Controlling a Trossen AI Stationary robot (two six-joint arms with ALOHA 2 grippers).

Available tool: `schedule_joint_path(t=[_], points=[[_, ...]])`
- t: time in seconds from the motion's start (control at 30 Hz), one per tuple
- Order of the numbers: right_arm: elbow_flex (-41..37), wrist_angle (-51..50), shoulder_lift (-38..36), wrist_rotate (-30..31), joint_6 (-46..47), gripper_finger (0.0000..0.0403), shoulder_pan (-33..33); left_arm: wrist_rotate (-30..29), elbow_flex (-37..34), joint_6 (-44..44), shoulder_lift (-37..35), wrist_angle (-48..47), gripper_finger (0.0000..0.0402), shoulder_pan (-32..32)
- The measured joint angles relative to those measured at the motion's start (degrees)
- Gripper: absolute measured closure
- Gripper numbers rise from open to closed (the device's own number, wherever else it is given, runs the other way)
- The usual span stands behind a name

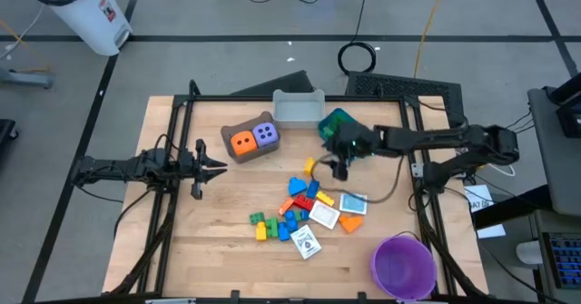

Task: Pick & Place Toys
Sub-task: Put the orange 1 stud game piece into the blue bin

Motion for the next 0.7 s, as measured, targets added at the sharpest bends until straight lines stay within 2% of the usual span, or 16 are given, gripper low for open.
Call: schedule_joint_path(t=[0.33, 0.7], points=[[0.0, -15.1, -0.7, 0.0, 0.0, 0.0149, 16.2, 0.0, 0.0, 0.0, 0.0, 0.0, 0.0325, 0.0], [-0.4, -16.9, 0.0, 0.2, 7.1, 0.0148, 30.4, 0.0, 0.0, 0.0, 0.0, 0.0, 0.0325, 0.0]])
